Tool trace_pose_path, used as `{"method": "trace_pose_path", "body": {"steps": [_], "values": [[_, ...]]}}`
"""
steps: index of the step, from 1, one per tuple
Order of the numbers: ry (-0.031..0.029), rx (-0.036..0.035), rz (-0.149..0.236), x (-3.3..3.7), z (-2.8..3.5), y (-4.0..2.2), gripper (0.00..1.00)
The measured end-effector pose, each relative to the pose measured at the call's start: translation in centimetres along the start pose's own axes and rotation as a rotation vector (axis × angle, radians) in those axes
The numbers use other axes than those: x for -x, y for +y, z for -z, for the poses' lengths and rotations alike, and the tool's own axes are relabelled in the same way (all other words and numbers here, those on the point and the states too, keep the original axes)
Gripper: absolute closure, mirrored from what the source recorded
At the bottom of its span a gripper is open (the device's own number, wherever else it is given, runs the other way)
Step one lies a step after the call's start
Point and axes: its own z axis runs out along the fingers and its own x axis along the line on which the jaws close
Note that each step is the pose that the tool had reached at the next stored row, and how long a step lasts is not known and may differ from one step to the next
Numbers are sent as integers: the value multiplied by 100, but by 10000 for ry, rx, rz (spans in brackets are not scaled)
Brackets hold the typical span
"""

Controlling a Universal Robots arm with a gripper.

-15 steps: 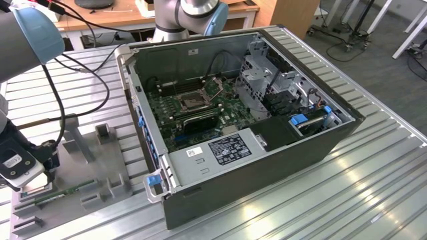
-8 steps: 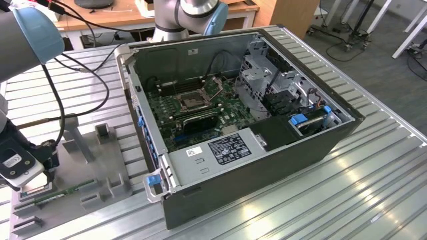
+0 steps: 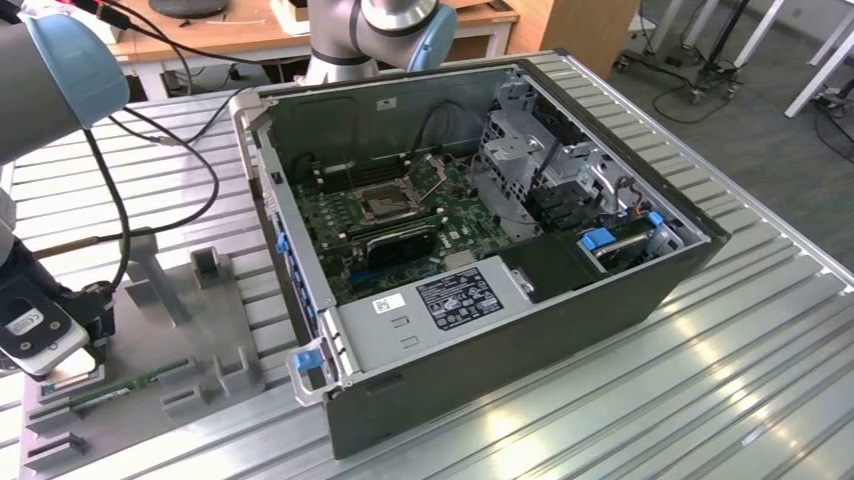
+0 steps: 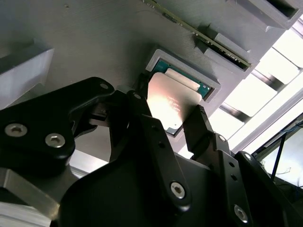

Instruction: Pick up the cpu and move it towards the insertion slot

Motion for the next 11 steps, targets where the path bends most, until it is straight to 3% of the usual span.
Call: {"method": "trace_pose_path", "body": {"steps": [11], "values": [[0,0,0,0,33,1,46]]}}
